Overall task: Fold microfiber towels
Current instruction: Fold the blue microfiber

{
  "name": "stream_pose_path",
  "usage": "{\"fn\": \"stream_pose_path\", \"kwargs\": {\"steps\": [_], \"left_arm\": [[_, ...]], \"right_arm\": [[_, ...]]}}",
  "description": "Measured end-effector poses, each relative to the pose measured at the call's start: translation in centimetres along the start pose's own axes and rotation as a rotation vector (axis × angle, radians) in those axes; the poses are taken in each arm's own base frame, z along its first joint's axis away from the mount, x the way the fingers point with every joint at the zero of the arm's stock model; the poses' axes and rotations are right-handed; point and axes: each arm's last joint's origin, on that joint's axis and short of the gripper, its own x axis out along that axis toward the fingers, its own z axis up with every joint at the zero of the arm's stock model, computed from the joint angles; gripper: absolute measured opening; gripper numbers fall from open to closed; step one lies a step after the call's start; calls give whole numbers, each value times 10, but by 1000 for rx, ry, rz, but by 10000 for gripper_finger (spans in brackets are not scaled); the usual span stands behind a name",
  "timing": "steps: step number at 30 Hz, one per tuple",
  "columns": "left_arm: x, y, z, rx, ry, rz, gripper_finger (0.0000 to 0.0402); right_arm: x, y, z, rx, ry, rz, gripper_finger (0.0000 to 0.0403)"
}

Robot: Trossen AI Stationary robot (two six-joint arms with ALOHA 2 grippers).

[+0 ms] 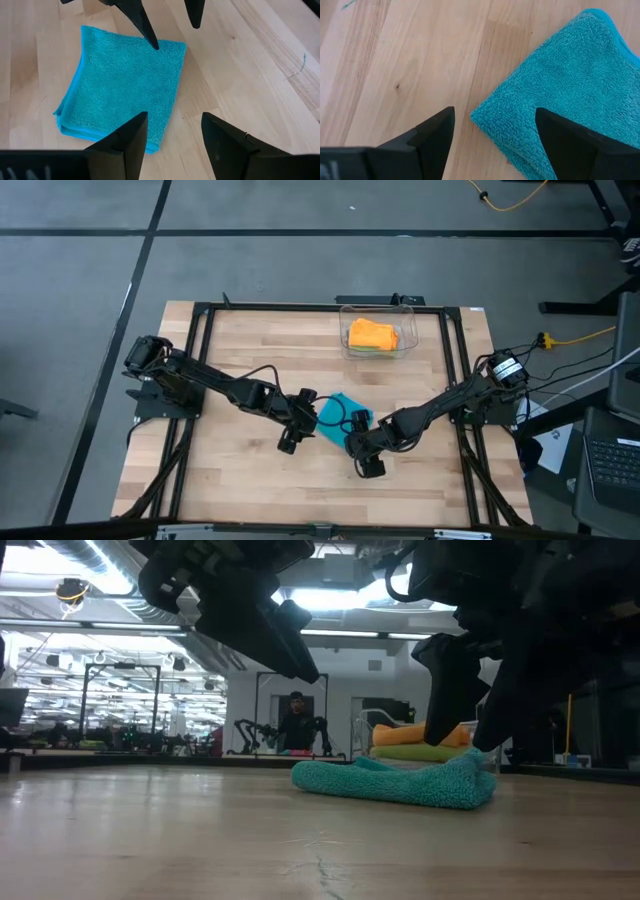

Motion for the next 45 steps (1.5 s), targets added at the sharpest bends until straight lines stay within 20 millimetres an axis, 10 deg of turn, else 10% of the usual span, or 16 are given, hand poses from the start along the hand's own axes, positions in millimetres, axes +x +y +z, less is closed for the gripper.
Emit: {"fn": "stream_pose_path", "kwargs": {"steps": [45], "left_arm": [[74,2,-35,234,135,42,179]], "right_arm": [[34,12,-28,-19,-37,-31,247]]}}
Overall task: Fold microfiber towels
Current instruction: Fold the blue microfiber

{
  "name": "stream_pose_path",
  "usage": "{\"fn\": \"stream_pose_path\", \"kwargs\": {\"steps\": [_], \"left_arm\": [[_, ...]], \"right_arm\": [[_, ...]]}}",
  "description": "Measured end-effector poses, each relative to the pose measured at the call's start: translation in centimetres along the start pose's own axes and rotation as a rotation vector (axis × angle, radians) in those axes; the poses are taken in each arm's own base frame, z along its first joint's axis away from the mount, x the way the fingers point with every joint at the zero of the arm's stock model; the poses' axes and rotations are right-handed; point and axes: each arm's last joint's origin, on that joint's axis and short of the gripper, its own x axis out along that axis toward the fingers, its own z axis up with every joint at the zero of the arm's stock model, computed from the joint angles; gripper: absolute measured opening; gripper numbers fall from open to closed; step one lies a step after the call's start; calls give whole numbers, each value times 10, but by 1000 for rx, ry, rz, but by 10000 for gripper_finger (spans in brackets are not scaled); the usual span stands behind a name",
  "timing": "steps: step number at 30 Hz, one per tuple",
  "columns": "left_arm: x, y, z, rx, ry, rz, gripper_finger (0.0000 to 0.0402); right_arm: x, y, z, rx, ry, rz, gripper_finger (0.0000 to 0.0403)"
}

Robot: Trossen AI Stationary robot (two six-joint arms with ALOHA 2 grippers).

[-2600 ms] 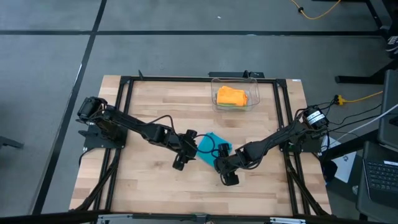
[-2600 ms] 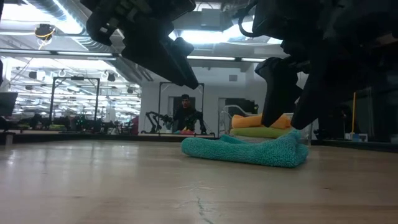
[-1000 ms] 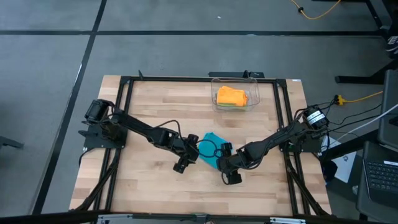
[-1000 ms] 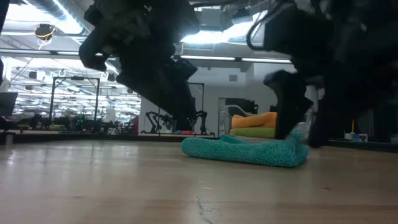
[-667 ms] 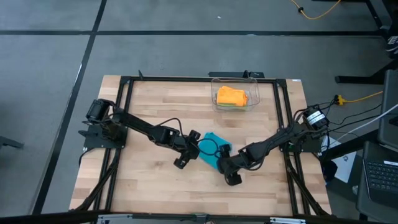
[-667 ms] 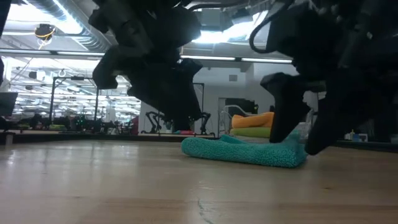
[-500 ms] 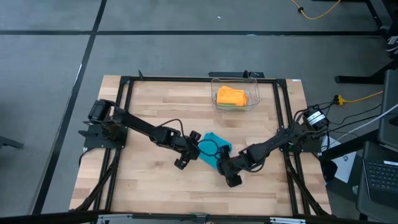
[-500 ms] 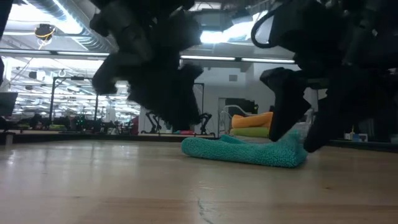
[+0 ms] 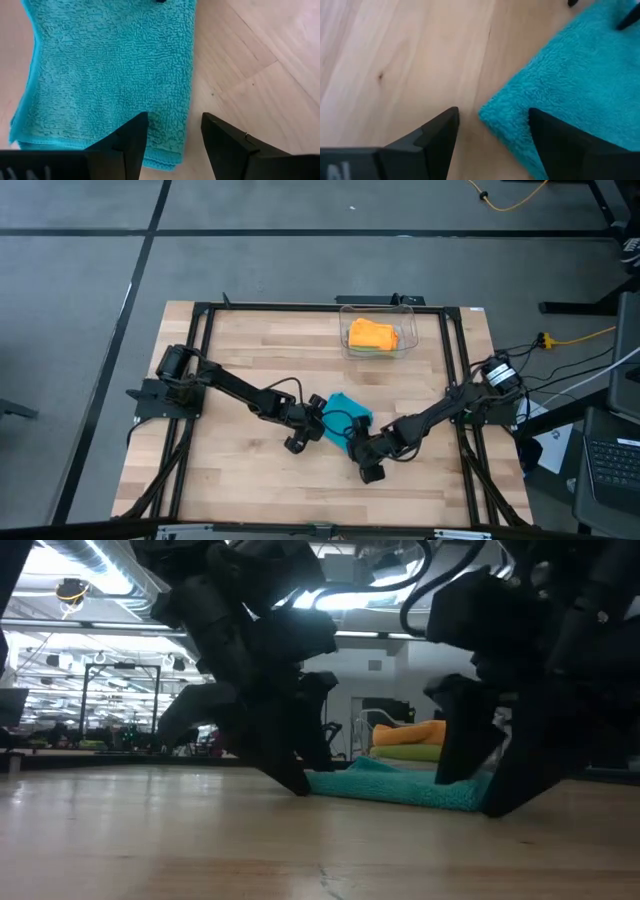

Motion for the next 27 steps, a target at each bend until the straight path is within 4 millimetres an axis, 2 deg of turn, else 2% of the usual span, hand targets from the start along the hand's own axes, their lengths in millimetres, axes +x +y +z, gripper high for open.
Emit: {"fn": "stream_pose_path", "kwargs": {"steps": [5,12,18,22,27], "left_arm": [[2,-1,-1,-12,10,-5,179],[12,2,-9,-95,33,-30,178],[14,4,-11,-108,35,-31,154],[14,3,-11,-108,36,-31,128],[15,3,-11,-107,39,-27,96]], "right_arm": [[10,2,-4,87,27,-15,247],[13,1,-5,158,17,-41,247],[13,0,-7,198,31,-76,239],[13,0,-8,221,31,-91,199],[13,-2,-9,249,32,-115,113]]}}
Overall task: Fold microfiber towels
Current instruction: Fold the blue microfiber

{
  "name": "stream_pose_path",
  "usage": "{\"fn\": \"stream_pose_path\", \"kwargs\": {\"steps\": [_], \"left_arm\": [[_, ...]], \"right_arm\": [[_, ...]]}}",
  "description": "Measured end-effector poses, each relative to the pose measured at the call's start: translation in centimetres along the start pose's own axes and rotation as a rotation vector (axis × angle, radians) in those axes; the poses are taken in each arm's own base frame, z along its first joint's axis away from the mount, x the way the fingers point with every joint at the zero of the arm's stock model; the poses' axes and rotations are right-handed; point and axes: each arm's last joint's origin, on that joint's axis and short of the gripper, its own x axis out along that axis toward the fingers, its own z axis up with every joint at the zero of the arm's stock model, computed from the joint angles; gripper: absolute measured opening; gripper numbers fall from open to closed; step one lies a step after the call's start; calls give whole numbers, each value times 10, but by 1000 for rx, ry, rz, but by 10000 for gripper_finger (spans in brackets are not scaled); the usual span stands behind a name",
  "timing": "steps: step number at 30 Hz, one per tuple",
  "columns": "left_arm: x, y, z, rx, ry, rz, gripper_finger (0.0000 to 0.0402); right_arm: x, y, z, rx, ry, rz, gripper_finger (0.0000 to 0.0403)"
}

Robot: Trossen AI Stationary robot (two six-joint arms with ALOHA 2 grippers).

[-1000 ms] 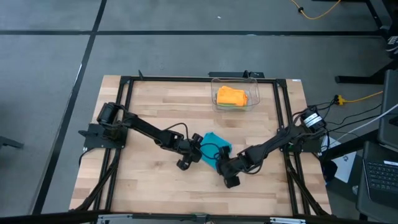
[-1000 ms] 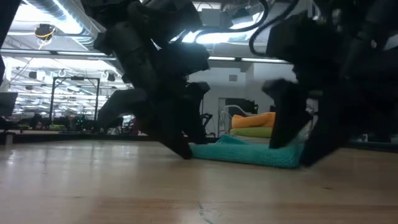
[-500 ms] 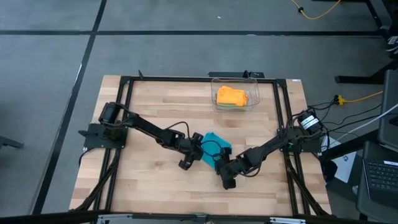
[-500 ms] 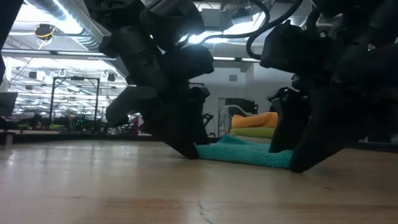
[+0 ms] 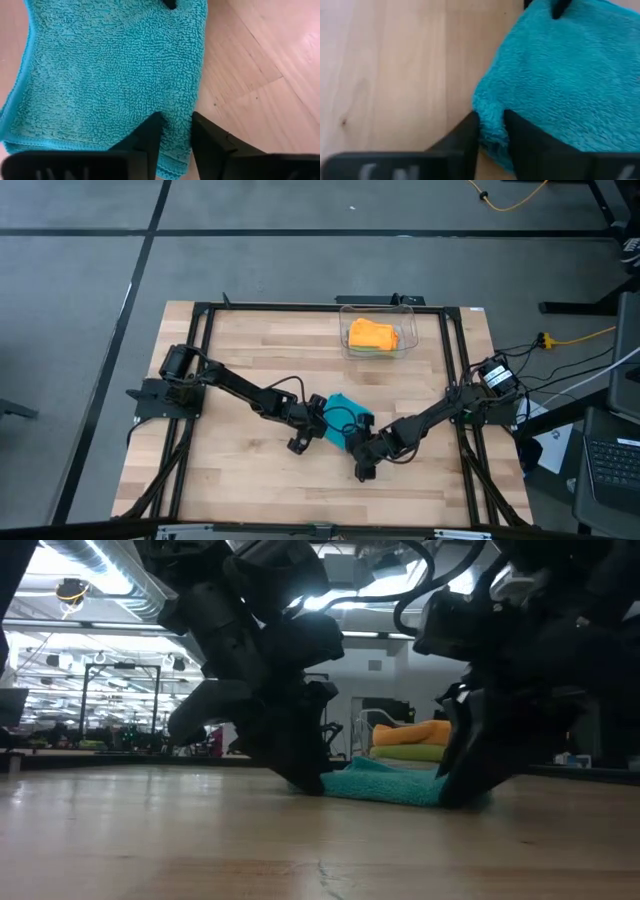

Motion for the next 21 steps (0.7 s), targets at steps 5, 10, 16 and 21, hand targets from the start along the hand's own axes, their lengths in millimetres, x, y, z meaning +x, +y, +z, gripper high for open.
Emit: {"fn": "stream_pose_path", "kwargs": {"steps": [5,10,16,21], "left_arm": [[0,0,0,-33,4,9,63],[-1,-2,1,-112,3,25,10],[-15,-13,8,-176,-2,51,2],[-33,-27,17,-270,-27,41,1]], "right_arm": [[0,-1,-1,46,-1,-21,23],[0,-1,0,77,-4,-24,18],[-6,9,11,30,-16,-41,10],[-19,22,20,-17,20,-59,10]]}}
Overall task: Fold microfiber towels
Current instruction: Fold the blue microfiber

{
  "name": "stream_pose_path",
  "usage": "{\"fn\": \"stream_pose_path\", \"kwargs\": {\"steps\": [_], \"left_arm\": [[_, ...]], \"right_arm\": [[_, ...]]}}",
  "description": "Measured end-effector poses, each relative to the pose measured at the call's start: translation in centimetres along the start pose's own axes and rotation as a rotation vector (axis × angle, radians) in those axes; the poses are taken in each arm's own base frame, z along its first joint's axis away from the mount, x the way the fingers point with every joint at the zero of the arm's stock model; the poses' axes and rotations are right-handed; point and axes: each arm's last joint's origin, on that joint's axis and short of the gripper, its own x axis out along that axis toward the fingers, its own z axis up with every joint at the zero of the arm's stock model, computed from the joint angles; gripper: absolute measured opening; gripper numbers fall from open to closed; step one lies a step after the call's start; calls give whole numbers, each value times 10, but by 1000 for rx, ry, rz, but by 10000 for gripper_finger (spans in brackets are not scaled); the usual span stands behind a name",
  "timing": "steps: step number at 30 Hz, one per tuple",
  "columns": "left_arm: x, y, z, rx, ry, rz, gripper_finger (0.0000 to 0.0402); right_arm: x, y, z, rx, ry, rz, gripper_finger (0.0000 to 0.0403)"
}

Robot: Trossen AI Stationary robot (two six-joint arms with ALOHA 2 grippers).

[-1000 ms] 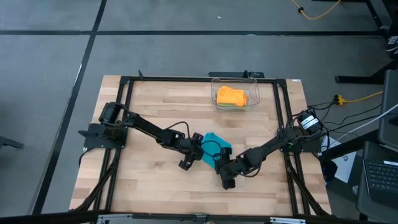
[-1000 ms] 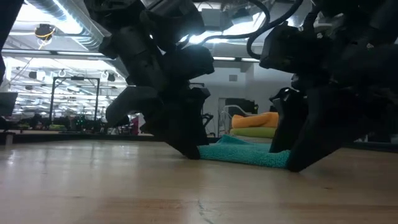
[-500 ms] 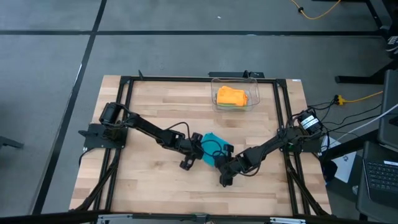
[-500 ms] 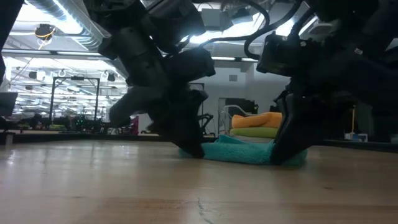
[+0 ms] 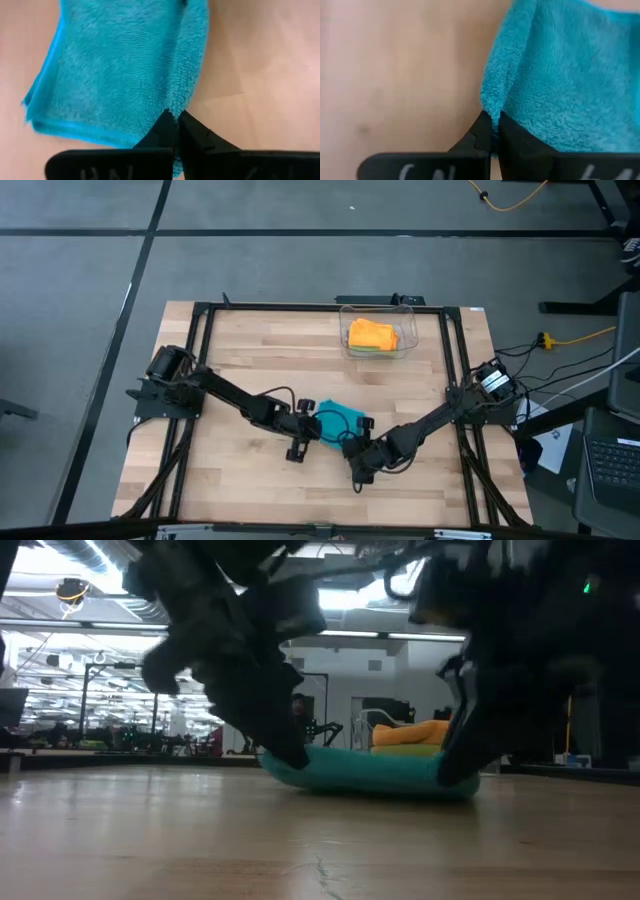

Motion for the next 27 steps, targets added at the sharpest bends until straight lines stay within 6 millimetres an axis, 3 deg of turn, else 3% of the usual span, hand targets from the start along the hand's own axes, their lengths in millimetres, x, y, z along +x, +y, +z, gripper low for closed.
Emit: {"fn": "stream_pose_path", "kwargs": {"steps": [13,19,27], "left_arm": [[-31,-46,25,-89,-41,-94,0],[-42,-42,40,-92,-9,-68,0],[-41,-23,42,-123,50,-42,0]], "right_arm": [[-40,31,33,28,-58,65,10],[-47,34,39,87,-75,76,10],[-47,31,34,209,-34,36,10]]}}
